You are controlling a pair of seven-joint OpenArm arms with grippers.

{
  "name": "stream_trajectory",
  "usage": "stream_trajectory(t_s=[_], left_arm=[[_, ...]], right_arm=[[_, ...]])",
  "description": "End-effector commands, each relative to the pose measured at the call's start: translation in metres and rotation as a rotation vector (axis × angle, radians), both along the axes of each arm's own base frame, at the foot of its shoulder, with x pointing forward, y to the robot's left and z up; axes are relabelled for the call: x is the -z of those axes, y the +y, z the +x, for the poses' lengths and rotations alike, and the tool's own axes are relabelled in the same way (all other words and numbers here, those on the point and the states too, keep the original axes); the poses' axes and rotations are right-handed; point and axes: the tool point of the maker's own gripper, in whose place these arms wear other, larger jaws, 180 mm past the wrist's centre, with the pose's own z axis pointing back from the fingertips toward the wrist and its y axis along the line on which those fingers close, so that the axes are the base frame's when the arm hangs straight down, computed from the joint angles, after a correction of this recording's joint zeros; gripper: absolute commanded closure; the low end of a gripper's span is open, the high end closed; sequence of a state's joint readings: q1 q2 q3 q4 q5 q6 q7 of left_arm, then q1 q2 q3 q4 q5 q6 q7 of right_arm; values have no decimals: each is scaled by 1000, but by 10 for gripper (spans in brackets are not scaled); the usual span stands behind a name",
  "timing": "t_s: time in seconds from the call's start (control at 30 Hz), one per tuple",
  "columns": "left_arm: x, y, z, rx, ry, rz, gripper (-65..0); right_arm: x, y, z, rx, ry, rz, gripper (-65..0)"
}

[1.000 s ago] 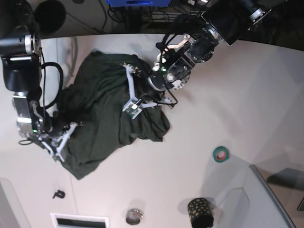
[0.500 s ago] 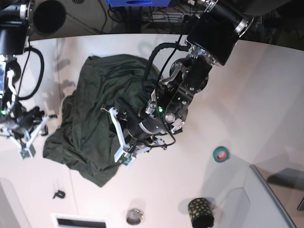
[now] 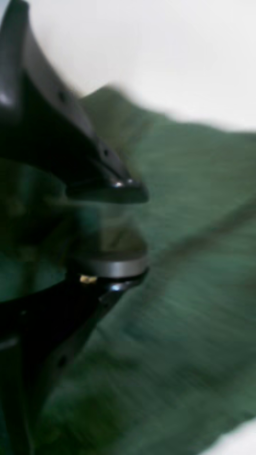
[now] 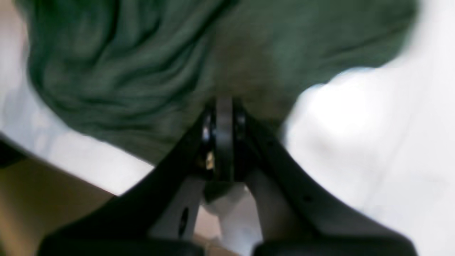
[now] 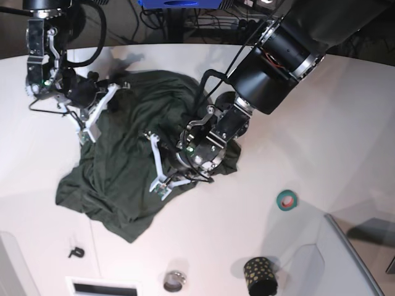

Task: Layout the t-shirt on the table in an organized manner, then fold the t-shirt properly
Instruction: 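Grasp the shirt with the left gripper and spread it flat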

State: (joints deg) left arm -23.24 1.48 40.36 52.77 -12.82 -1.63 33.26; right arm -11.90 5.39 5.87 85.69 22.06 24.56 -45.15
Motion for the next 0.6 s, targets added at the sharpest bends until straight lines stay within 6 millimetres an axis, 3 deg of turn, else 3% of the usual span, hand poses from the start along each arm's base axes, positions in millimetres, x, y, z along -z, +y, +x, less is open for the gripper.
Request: stream_trajectory(t_s=[0.0, 0.13, 0.23, 0.33, 0.47, 0.57], left_arm=[[-13, -2, 13, -9, -46, -18, -221], [-7, 16, 0, -17, -44, -9, -221], [-3, 28, -15, -14, -11, 19, -221], [-7, 28, -30, 0, 16, 22, -221], [-14, 11, -54, 24, 62, -2, -221], [-21, -20, -69, 49, 82, -63, -221]], right_arm=[[1, -17, 10, 24, -11, -30, -2], [28, -42, 13, 67, 33, -44, -2], [40, -66, 24, 101, 56, -65, -2], [46, -92, 42, 139, 64, -86, -2], [34, -124, 88, 198, 22, -104, -2], [19, -136, 124, 169, -18, -143, -2]])
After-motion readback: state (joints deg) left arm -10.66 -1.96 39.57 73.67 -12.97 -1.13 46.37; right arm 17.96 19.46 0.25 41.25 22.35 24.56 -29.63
